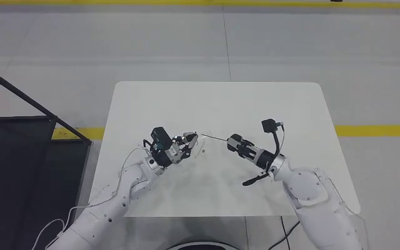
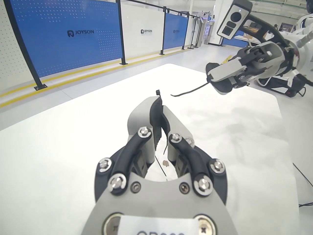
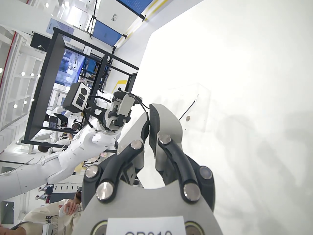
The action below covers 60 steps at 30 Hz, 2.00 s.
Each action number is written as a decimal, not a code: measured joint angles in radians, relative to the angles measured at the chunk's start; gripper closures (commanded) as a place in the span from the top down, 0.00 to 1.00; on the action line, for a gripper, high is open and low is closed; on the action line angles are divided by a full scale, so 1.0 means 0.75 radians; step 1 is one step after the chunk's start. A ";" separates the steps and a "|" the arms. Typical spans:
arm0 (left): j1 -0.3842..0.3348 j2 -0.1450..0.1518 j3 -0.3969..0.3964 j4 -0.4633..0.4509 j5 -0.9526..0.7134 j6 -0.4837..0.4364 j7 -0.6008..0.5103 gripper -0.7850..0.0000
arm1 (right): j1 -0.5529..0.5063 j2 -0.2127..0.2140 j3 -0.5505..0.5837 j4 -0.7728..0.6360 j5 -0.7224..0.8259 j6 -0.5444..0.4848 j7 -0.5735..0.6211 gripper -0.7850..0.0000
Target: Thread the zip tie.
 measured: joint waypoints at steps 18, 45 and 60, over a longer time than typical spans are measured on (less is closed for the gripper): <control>0.000 0.000 0.000 0.000 -0.002 -0.002 0.000 0.00 | -0.040 -0.005 -0.014 -0.036 -0.028 -0.020 -0.068 0.00; 0.018 -0.002 -0.020 -0.024 -0.004 0.041 -0.009 0.00 | -0.042 -0.017 -0.038 -0.037 -0.023 -0.023 -0.106 0.00; 0.131 -0.021 -0.055 -0.116 0.286 0.370 0.149 0.00 | -0.067 -0.004 0.038 -0.057 0.052 -0.015 -0.006 0.00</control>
